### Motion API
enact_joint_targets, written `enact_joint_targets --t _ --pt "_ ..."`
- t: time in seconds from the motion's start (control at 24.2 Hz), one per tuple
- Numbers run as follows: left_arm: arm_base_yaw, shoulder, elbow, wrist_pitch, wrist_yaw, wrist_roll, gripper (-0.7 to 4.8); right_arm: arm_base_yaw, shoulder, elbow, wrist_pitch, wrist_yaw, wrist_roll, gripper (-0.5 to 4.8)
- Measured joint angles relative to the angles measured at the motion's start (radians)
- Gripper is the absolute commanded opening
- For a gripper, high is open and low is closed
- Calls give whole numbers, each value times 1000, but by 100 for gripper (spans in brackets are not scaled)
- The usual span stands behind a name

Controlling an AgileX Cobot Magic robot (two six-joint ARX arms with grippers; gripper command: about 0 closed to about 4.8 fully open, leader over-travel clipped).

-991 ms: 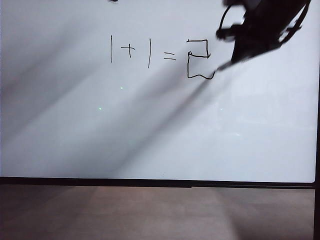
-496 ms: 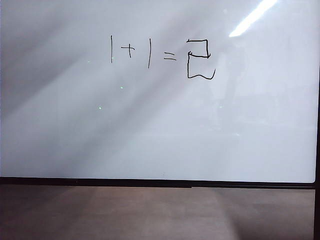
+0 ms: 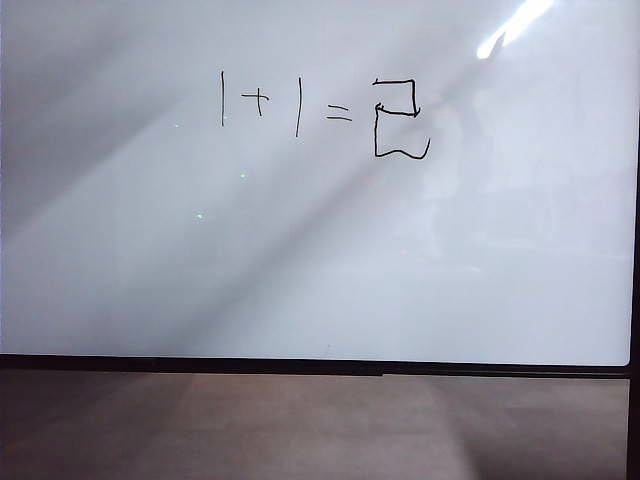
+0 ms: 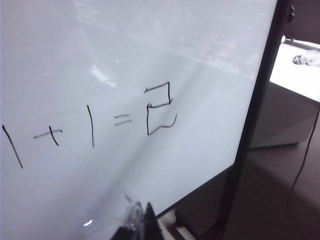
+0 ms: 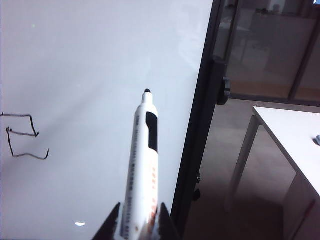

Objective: Reach to the right to find the marker pen, pick it up, and write the answer to the math problem on the whiteboard.

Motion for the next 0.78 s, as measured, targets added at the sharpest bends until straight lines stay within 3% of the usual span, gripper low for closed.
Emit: enact_joint_targets --t 0.12,0.21,0.37,0.45,0.58,0.78 --pt "0 0 -1 -8 0 0 -5 0 -37 -40 -34 13 6 -6" --pt "0 -14 -2 -47 -3 0 -5 1 -60 -55 -32 -72 8 -6" --pt "0 -130 -43 -171 -99 -29 -5 1 -100 -110 -53 -287 39 -6" --pt "2 -264 -122 -208 -114 -31 -5 1 -130 -165 -70 -377 62 -6" --pt "1 -486 -225 -214 -42 -53 -5 2 -223 -296 -59 -493 83 -6" --pt "-1 -761 -402 -230 -26 -105 -5 1 -409 -531 41 -544 107 -6"
